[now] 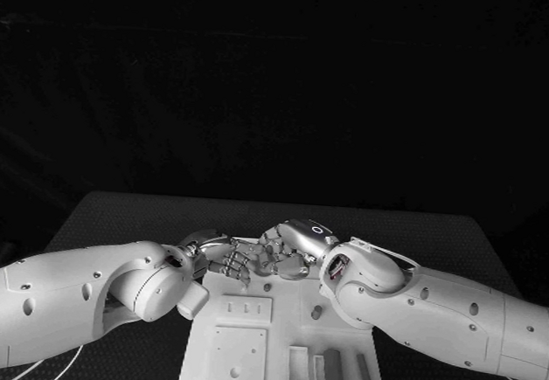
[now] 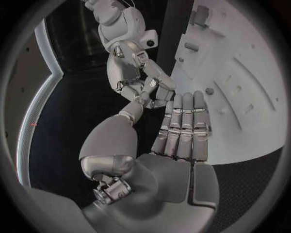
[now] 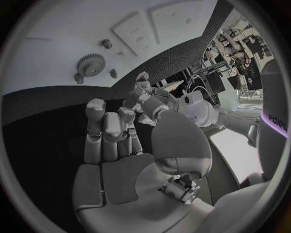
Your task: Assemble the parts on the task board
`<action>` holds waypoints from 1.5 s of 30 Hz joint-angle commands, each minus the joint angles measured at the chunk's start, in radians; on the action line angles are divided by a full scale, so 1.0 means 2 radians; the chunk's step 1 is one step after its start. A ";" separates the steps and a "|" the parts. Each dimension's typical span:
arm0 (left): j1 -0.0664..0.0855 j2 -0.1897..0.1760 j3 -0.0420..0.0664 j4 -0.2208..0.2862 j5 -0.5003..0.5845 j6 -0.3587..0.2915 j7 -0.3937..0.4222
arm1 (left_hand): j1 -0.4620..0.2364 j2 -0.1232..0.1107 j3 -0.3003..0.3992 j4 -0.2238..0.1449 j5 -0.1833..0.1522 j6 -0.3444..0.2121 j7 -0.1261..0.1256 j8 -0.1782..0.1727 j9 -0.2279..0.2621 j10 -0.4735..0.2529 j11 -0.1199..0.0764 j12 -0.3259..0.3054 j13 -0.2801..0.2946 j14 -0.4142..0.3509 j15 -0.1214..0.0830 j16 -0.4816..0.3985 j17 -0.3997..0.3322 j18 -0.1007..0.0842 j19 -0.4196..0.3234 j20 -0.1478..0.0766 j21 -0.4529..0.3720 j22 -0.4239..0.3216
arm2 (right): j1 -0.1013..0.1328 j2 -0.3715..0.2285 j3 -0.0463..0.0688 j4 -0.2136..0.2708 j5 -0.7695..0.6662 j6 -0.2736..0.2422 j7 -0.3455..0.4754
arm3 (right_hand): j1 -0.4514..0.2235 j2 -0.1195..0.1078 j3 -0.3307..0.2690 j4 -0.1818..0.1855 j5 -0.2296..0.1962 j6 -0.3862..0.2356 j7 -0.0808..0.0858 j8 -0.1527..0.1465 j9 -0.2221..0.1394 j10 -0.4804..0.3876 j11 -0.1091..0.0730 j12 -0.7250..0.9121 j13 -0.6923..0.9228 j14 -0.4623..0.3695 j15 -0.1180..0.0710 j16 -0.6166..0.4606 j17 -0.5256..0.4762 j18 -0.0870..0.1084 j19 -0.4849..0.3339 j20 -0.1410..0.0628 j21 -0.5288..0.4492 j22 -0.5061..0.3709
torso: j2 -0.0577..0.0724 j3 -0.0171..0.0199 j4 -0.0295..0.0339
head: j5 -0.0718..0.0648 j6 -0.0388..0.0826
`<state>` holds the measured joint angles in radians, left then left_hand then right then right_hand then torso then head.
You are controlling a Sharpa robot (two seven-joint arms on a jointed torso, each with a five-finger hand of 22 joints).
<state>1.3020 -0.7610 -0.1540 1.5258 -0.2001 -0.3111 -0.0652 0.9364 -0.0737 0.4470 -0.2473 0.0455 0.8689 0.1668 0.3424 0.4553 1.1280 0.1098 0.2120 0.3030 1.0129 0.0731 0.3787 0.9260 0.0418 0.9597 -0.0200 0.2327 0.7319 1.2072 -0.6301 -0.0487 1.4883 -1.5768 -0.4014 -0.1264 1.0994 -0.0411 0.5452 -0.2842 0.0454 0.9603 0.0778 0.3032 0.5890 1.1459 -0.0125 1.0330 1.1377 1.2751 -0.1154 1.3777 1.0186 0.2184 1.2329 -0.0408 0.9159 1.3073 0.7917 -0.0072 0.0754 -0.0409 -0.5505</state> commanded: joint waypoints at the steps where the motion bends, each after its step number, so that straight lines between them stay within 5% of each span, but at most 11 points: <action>1: 0.000 0.001 0.000 0.002 0.020 0.001 -0.007 | -0.007 -0.002 -0.001 0.004 0.002 0.003 0.001 -0.003 -0.001 0.002 -0.002 0.003 0.003 0.003 0.000 -0.002 0.002 -0.003 0.003 -0.003 0.000 0.001 | 0.000 0.002 0.000 0.000 -0.004 0.001 -0.003 | -0.004 -0.002 -0.002 0.001 0.002 0.011 0.011 0.003 0.004 0.003 0.000 0.001 -0.001 0.001 -0.001 0.002 0.000 0.022 0.003 -0.003 0.003 0.008 | 0.000 -0.0001 -0.0013 | 0.000 -0.001; 14: 0.000 0.003 0.000 0.002 0.033 0.023 -0.016 | -0.010 -0.004 0.000 0.008 0.002 0.008 -0.001 -0.002 -0.002 0.005 -0.005 0.006 0.012 0.008 -0.003 -0.002 0.008 -0.004 0.005 -0.005 0.000 0.004 | 0.000 0.007 0.000 -0.001 -0.001 0.004 -0.001 | -0.004 -0.002 -0.002 0.001 0.002 0.012 0.011 0.003 0.004 0.003 0.000 0.001 -0.001 0.001 -0.002 0.002 -0.001 0.022 0.003 -0.003 0.002 0.008 | 0.000 -0.0003 0.0009 | -0.002 -0.003; 33: 0.000 0.007 0.000 0.001 0.034 0.022 -0.020 | -0.008 -0.003 0.000 0.008 0.002 0.011 -0.002 -0.002 -0.002 0.007 -0.006 0.009 0.019 0.012 -0.005 -0.002 0.013 -0.004 0.007 -0.007 0.001 0.006 | -0.002 0.015 0.000 -0.007 0.005 0.008 0.001 | -0.005 -0.001 -0.002 0.001 0.002 0.012 0.011 0.003 0.005 0.003 0.000 0.001 -0.001 0.002 -0.002 0.001 0.000 0.022 0.004 -0.003 0.002 0.008 | 0.000 -0.0003 -0.0002 | -0.002 -0.004; 45: 0.000 0.006 0.000 0.002 0.031 0.016 -0.017 | -0.003 0.017 0.000 0.004 0.002 0.030 -0.010 0.006 0.000 0.020 -0.015 0.020 0.041 0.027 -0.013 0.011 0.026 -0.005 0.017 -0.014 0.010 0.018 | -0.005 0.020 0.000 -0.014 0.009 0.014 0.002 | -0.005 -0.001 -0.002 0.001 0.002 0.013 0.010 0.003 0.005 0.003 0.000 0.001 -0.001 0.002 -0.002 0.001 -0.001 0.022 0.004 -0.003 0.002 0.007 | 0.000 -0.0001 0.0000 | -0.001 -0.006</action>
<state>1.3000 -0.7537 -0.1570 1.5207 -0.1407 -0.2958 -0.1212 0.9303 -0.0452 0.4471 -0.2343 0.0455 0.9246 0.1449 0.3488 0.4531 1.1616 0.0799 0.2478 0.3804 1.0631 0.0447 0.3991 0.9774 0.0215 0.9889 -0.0488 0.2487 0.7665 1.2018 -0.5931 -0.0463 1.4635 -1.5604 -0.3975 -0.1291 1.0950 -0.0457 0.5437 -0.2858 0.0454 0.9604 0.0778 0.3024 0.5975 1.1477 -0.0106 1.0330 1.1361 1.2787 -0.1152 1.3776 1.0172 0.2184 1.2398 -0.0406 0.9159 1.3073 0.7912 -0.0077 0.0757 -0.0426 -0.5628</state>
